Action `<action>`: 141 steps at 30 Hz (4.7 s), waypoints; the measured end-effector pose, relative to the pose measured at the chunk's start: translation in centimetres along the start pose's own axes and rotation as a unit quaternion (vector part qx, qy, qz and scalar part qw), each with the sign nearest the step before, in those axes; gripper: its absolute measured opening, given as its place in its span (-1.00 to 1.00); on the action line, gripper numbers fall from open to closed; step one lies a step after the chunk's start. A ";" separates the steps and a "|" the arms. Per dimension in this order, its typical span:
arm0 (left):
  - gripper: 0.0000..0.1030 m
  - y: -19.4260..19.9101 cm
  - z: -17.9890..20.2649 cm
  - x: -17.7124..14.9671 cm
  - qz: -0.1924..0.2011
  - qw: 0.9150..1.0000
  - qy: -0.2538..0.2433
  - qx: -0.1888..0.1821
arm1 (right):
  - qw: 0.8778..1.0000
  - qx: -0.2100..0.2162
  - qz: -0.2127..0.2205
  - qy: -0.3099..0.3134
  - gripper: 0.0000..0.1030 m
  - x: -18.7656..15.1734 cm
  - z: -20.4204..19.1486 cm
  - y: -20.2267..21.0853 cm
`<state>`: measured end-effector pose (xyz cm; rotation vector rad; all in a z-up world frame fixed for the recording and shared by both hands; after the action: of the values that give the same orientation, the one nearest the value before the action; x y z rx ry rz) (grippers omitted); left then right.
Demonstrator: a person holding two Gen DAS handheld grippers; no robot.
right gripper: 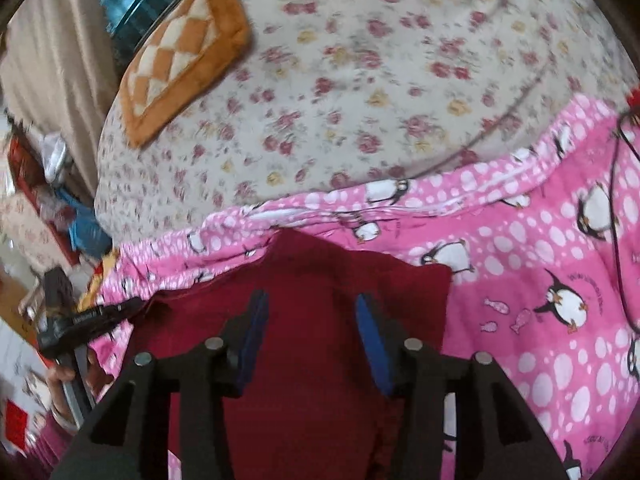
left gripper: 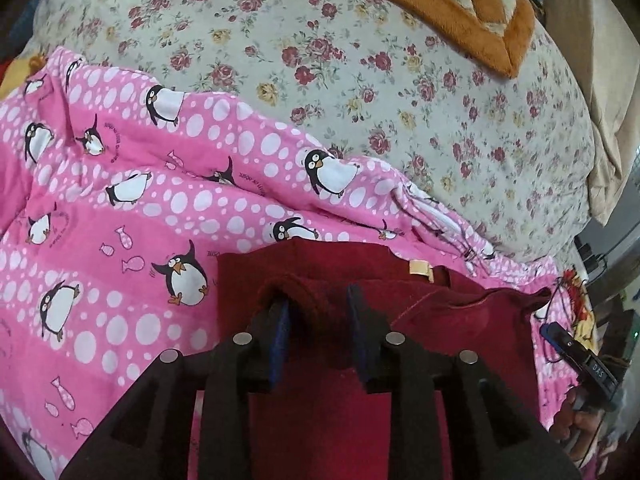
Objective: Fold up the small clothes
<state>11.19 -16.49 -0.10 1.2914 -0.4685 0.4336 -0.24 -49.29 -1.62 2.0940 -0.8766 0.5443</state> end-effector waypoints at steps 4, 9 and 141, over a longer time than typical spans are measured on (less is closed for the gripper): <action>-0.62 -0.5 -0.1 0.1 -0.008 1.000 0.001 -0.006 | 0.998 -0.037 -0.030 0.050 -0.07 0.0 -0.6 -2.4; -0.43 -0.5 0.0 0.4 -0.017 0.999 0.021 -0.043 | 0.992 -0.079 -0.055 0.080 -0.07 1.1 0.0 -5.6; 0.16 -5.1 -3.1 -2.5 -0.014 0.995 0.002 0.097 | 0.958 -0.181 -0.188 0.117 -0.15 -3.3 -1.5 -13.2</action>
<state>12.20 -14.72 -6.20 1.4830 -0.4117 0.4657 7.17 -40.81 -9.39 1.7563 -0.3897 0.3828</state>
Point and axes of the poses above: each gripper's, at about its wrist camera, not at the fingertips, and y roughly against the way its jaws point, z to its right, x to its top, the point moved 10 cm from there along -y, roughly the way its jaws point, and after that the axes turned 13 degrees about x, right-handed, at the moved point
